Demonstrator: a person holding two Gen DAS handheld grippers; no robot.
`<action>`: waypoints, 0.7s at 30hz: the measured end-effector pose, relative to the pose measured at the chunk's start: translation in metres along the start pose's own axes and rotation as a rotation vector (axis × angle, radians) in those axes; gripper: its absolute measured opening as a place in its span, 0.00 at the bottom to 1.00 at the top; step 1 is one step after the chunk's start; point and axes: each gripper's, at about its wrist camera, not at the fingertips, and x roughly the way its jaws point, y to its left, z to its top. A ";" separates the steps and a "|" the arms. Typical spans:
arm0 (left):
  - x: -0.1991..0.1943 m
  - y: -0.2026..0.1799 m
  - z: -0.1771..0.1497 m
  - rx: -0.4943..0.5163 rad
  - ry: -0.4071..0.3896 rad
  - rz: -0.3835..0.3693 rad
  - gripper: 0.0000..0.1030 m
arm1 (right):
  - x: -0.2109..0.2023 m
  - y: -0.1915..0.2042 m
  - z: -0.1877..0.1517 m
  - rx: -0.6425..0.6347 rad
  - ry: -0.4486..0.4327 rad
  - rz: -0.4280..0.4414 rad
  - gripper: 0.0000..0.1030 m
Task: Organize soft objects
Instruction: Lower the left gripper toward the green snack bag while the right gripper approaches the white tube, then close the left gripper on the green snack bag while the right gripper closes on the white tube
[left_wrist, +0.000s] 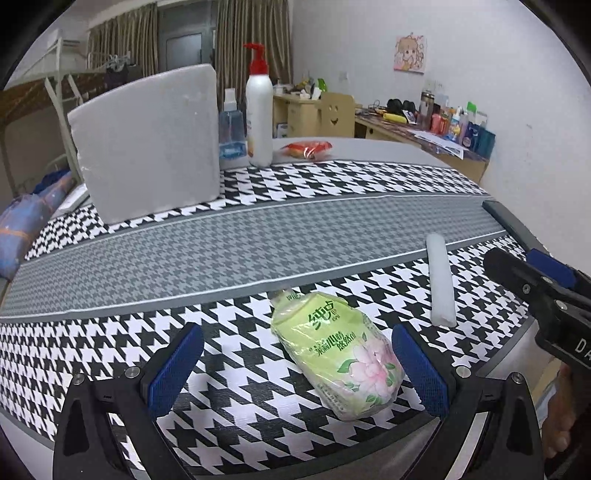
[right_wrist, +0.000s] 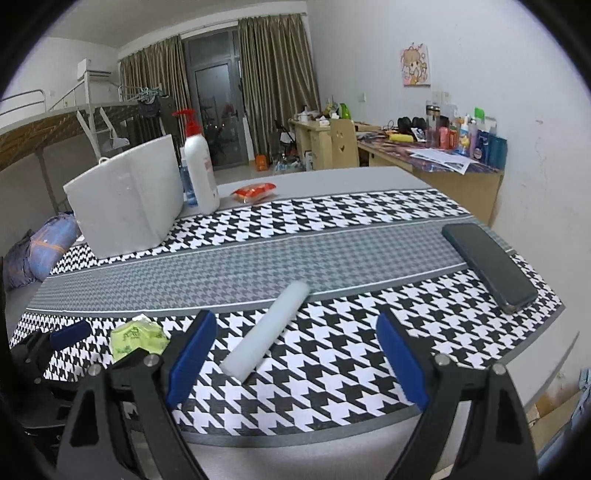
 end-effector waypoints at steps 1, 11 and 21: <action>0.001 0.000 0.000 -0.004 0.006 0.001 0.99 | 0.001 0.000 0.000 -0.003 0.003 0.004 0.88; 0.017 -0.012 -0.002 0.017 0.080 -0.029 0.88 | 0.017 -0.007 -0.001 0.007 0.041 0.011 0.88; 0.014 -0.018 -0.007 0.051 0.050 0.023 0.65 | 0.022 -0.006 -0.005 0.005 0.063 0.036 0.88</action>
